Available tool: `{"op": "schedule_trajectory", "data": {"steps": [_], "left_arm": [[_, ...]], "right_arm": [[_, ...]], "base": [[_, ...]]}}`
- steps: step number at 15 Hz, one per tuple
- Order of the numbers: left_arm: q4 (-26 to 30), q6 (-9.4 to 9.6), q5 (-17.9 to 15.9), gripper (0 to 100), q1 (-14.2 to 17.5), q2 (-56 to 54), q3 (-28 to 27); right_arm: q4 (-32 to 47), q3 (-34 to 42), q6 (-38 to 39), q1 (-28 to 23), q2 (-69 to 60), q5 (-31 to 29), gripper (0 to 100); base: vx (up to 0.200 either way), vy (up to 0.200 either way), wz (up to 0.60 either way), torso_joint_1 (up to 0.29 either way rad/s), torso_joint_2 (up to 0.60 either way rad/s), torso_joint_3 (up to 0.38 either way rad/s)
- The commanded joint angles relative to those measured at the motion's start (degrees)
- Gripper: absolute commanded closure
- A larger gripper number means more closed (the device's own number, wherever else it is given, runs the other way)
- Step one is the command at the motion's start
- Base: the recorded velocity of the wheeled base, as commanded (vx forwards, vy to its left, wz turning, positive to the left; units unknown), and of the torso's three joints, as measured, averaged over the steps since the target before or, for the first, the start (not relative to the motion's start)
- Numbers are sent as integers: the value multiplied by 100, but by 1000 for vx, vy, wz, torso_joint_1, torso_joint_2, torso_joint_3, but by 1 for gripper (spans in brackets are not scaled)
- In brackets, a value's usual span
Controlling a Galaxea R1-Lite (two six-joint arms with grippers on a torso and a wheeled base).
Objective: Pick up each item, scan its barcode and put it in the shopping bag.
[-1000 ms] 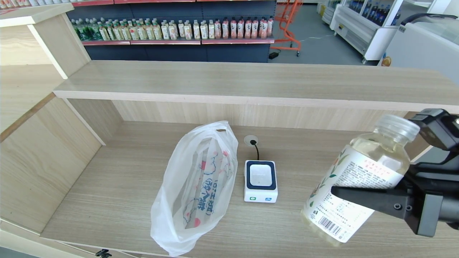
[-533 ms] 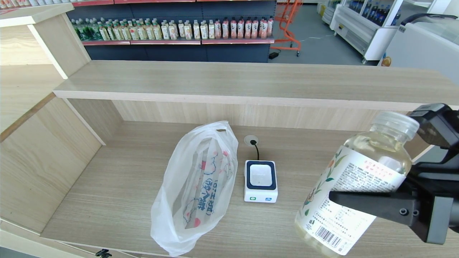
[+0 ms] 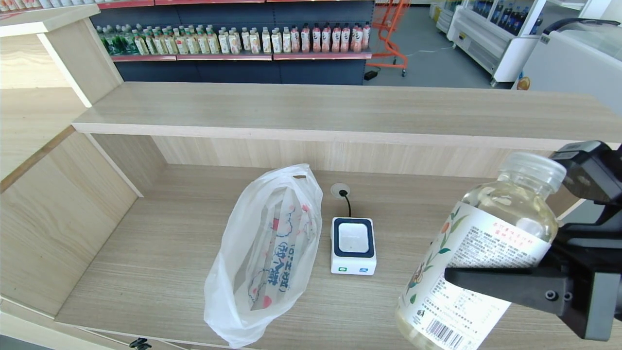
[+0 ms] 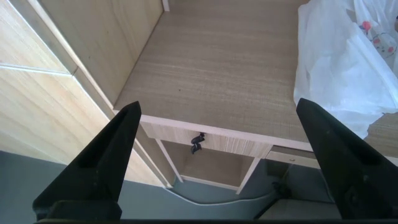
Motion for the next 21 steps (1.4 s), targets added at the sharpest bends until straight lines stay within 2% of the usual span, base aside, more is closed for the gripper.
{"op": "schedule_trajectory", "data": {"steps": [1, 14, 15, 16, 19, 21], "left_arm": [[1, 0, 3, 0, 1, -2, 0], [1, 0, 3, 0, 1, -2, 0], [1, 0, 3, 0, 1, -2, 0], [1, 0, 3, 0, 1, -2, 0], [1, 0, 3, 0, 1, -2, 0], [1, 0, 3, 0, 1, -2, 0]], "right_arm": [[-3, -12, -3, 4, 8, 11, 100], [-30, 32, -73, 22, -53, -24, 100], [-3, 76, -328, -22, -44, -51, 100], [5, 190, -1013, -189, -18, -51, 100], [111, 410, -3624, -1182, 369, -279, 100], [49, 392, -4969, -1859, 799, -771, 100]], "base": [[0, 0, 0, 0, 0, 0], [0, 0, 0, 0, 0, 0], [0, 0, 0, 0, 0, 0], [0, 0, 0, 0, 0, 0], [0, 0, 0, 0, 0, 0], [0, 0, 0, 0, 0, 0]]}}
